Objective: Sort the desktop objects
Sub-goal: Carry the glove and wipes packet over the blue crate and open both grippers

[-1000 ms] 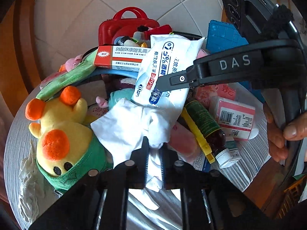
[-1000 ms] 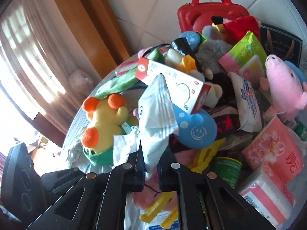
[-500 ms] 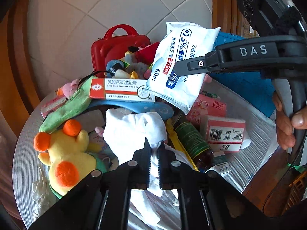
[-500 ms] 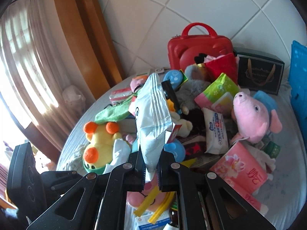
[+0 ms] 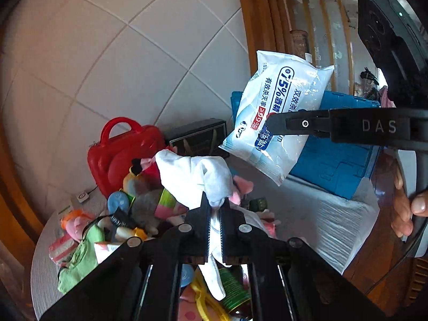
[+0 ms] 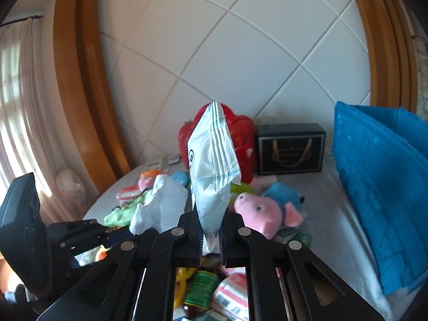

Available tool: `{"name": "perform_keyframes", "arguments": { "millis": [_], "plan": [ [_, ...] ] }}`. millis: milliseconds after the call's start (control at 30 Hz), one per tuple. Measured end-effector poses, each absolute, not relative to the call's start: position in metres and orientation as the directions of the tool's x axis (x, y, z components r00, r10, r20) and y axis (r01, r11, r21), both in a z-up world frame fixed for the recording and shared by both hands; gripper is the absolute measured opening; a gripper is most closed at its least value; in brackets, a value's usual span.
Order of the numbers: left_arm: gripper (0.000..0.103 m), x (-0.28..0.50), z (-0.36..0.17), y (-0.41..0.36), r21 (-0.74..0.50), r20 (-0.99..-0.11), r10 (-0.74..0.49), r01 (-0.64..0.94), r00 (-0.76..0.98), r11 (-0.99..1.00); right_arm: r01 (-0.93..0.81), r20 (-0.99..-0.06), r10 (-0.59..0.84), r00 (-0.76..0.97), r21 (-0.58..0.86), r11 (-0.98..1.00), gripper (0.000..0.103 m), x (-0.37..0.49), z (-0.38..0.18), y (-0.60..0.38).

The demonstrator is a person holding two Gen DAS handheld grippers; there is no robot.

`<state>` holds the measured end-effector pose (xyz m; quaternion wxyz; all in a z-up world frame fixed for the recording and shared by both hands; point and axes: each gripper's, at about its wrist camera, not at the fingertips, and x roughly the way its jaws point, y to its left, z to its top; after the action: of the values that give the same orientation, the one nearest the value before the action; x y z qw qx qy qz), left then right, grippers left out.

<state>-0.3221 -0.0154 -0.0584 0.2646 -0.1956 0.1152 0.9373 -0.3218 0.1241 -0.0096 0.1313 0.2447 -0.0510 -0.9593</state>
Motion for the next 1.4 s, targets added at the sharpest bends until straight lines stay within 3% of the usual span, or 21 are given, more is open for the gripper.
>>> {"name": "perform_keyframes", "arguments": {
  "millis": [333, 600, 1067, 1400],
  "plan": [
    [0.006, -0.319, -0.009, 0.079, 0.142, -0.341, 0.632, -0.703, -0.696, -0.697, -0.010, -0.357, -0.040, -0.933, 0.137, -0.991, 0.009, -0.274, 0.034, 0.217],
    [0.006, -0.316, 0.022, 0.168, 0.186, -0.305, 0.703, -0.764, -0.643, -0.618, -0.170, -0.282, 0.122, -0.952, 0.153, -0.973, 0.009, -0.242, 0.060, 0.301],
    [0.006, -0.338, 0.058, 0.351, 0.154, -0.280, 0.766, -0.814, -0.579, -0.559, -0.301, -0.290, 0.256, -0.922, 0.123, -0.946, 0.009, -0.263, 0.077, 0.475],
    [0.006, -0.367, 0.053, 0.429, 0.143, -0.347, 0.741, -0.813, -0.575, -0.564, -0.342, -0.351, 0.277, -0.894, 0.135, -0.930, 0.009, -0.291, 0.058, 0.554]
  ]
}}
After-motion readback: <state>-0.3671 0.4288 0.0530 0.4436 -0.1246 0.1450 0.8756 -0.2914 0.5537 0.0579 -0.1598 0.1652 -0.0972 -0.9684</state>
